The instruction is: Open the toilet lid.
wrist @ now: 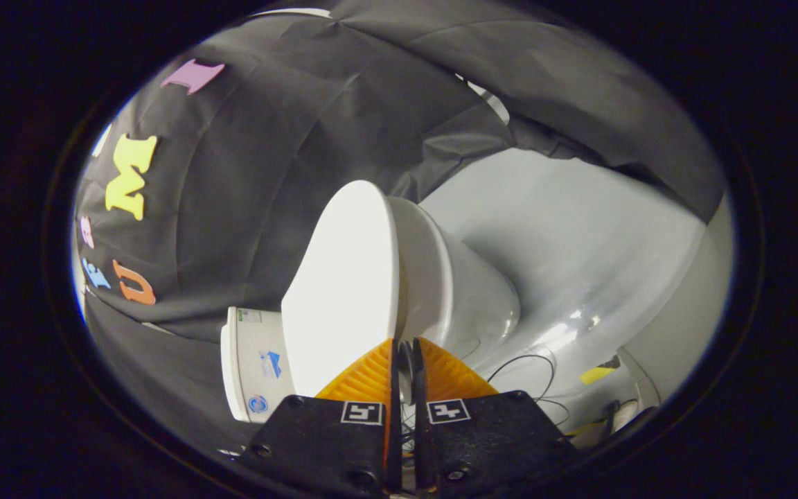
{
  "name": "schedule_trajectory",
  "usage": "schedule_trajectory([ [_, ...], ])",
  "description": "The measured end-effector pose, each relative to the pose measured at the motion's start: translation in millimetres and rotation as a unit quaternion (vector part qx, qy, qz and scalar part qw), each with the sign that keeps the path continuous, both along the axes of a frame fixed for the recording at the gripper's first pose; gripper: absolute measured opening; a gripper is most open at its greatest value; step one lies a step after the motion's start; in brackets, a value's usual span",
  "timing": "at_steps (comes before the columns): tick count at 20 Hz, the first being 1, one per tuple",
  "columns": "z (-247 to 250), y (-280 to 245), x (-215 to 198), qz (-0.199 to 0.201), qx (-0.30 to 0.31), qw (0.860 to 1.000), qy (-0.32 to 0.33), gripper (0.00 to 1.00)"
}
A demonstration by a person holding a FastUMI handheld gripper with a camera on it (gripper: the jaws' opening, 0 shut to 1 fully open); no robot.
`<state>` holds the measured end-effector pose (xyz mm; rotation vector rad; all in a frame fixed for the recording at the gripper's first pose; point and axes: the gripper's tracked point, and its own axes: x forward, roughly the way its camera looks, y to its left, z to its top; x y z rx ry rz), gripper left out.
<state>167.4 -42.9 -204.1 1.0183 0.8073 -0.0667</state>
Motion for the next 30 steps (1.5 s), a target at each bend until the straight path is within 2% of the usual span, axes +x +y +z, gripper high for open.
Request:
schedule_trajectory([
  [5,52,12,1,0.013,-0.017,0.999,-0.026,0.1],
  [18,143,59,-2,0.053,-0.103,0.991,-0.063,0.1],
  [30,181,93,-3,0.063,-0.15,0.984,-0.077,0.1],
])
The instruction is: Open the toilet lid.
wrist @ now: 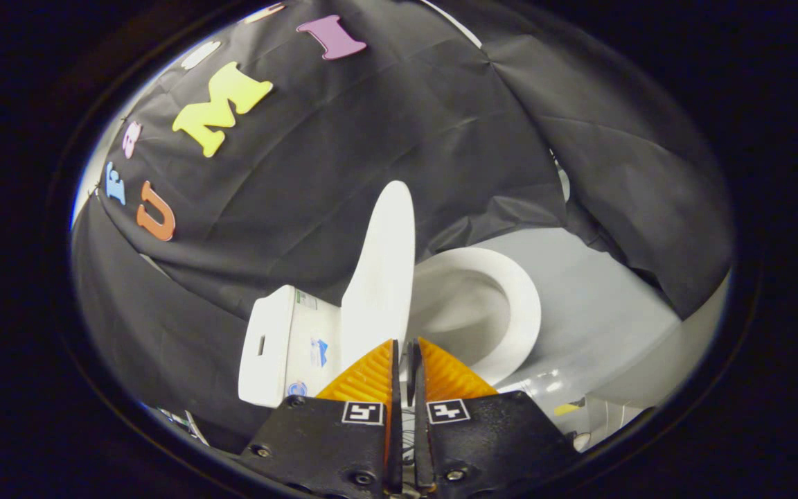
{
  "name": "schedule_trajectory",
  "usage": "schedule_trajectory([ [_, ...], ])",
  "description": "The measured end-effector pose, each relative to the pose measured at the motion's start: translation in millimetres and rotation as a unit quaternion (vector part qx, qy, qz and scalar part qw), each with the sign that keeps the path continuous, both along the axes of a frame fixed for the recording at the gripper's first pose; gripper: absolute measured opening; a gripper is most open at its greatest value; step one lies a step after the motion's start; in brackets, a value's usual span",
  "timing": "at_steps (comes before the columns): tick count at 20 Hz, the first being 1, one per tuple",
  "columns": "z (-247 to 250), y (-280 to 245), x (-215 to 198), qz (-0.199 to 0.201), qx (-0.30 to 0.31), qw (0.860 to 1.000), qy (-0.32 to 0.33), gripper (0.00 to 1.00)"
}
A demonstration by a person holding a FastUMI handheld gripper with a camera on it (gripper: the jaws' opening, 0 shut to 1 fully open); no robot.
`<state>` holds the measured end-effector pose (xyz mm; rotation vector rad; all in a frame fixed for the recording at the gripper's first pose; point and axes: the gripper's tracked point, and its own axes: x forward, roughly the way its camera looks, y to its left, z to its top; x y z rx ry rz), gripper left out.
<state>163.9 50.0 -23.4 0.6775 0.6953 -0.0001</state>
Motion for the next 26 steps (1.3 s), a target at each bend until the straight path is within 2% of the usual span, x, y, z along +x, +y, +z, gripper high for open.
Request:
schedule_trajectory([
  [6,11,12,0,0.009,-0.011,1.0,-0.001,0.1],
  [13,31,35,2,0.027,-0.052,0.998,-0.009,0.1],
  [20,44,53,4,0.027,-0.08,0.996,-0.004,0.1],
  [26,66,86,3,0.04,-0.108,0.993,-0.019,0.1],
])
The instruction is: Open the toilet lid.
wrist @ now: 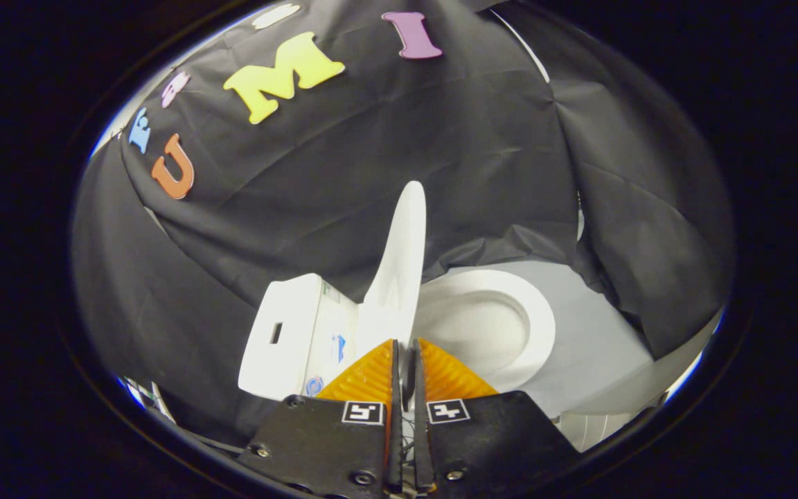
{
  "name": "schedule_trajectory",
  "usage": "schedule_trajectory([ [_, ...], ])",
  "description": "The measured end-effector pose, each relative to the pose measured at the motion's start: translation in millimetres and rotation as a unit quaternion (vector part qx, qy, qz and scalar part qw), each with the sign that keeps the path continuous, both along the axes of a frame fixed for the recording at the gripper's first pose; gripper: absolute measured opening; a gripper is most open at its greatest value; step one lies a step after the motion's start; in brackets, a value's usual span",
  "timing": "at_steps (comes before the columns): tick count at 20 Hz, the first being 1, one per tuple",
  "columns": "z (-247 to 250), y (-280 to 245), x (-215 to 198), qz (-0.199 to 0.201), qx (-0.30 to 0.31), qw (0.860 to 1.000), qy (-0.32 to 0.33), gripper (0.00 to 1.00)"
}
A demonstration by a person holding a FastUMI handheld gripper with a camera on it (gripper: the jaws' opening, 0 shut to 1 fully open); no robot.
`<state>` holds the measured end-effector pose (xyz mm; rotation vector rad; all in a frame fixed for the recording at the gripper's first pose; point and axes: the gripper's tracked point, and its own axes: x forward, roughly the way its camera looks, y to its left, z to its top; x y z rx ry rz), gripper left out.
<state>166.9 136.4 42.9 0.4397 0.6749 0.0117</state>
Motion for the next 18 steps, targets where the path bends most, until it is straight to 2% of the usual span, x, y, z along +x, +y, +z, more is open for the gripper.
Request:
schedule_trajectory([
  [9,26,51,3,0.021,-0.072,0.997,-0.018,0.1],
  [18,37,93,8,0.033,-0.108,0.993,-0.034,0.12],
])
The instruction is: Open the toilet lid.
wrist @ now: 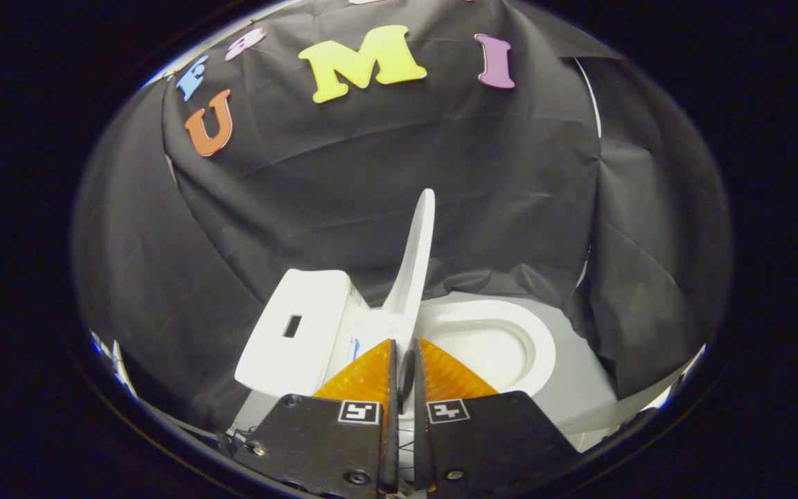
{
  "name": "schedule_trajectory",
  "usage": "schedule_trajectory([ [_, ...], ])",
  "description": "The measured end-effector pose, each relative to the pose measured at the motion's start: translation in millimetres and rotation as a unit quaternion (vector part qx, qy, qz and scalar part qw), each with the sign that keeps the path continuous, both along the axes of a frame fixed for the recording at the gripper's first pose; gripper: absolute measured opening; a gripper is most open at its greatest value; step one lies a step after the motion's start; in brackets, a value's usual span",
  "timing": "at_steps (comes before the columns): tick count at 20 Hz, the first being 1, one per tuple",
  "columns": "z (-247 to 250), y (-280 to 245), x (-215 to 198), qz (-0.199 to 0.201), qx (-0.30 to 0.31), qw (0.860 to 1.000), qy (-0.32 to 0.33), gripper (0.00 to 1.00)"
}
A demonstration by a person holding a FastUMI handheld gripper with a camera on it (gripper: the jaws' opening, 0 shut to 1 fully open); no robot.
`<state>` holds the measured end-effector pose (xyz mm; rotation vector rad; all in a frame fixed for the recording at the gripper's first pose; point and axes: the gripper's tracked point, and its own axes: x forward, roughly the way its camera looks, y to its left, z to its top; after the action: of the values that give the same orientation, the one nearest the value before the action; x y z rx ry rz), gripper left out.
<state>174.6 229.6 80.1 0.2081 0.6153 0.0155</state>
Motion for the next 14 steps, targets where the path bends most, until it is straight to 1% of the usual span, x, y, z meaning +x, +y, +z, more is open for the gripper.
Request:
schedule_trajectory([
  [8,9,39,5,0.015,-0.017,1.0,-0.01,0.15],
  [12,10,59,12,0.022,-0.052,0.998,-0.02,0.15],
  [14,10,72,12,0.023,-0.059,0.998,-0.019,0.15],
])
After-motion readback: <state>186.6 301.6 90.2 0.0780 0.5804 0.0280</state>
